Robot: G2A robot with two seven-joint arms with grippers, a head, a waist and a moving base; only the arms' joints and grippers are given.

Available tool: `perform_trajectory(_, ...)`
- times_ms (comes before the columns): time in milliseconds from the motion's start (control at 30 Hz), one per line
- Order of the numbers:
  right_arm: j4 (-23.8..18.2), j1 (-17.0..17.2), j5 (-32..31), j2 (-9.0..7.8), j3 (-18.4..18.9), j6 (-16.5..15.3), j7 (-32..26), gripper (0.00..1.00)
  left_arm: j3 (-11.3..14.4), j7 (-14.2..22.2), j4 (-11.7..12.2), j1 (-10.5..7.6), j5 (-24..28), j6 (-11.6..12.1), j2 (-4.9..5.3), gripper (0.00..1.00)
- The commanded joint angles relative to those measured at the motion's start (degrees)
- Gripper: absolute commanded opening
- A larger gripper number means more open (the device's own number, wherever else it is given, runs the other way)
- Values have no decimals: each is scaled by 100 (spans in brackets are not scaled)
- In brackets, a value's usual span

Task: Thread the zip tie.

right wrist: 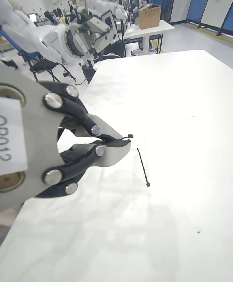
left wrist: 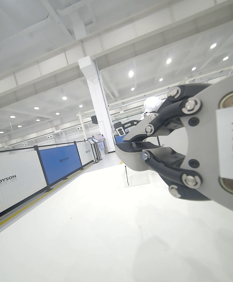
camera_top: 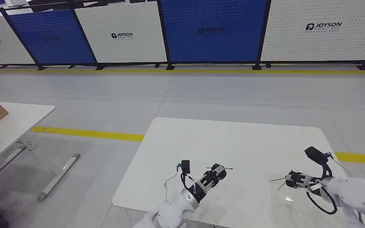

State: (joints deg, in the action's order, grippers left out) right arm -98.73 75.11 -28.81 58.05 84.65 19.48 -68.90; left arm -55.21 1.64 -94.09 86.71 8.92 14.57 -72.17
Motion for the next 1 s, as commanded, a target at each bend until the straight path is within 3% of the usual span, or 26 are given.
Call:
perform_trajectory(0,0,0,1,0,0,0,0,0,0,0,0,0,0,0,0,0)
perform_trajectory(200,0,0,1,0,0,0,0,0,0,0,0,0,0,0,0,0)
perform_trajectory(267,-47,76,54,9,6,-75,265,0,0,0,0,0,0,0,0,0)
perform_trajectory(433,-658,700,502,73,253,-7,1679,0,0,0,0,0,0,0,0,0)
perform_trajectory(500,-946,998,653,100,302,-125,2205,0,0,0,0,0,0,0,0,0)
perform_trajectory(667,-1569,1913,322,210,101,-274,4321,0,0,0,0,0,0,0,0,0)
perform_trajectory(967,-1569,1913,322,210,101,-274,4321,0,0,0,0,0,0,0,0,0)
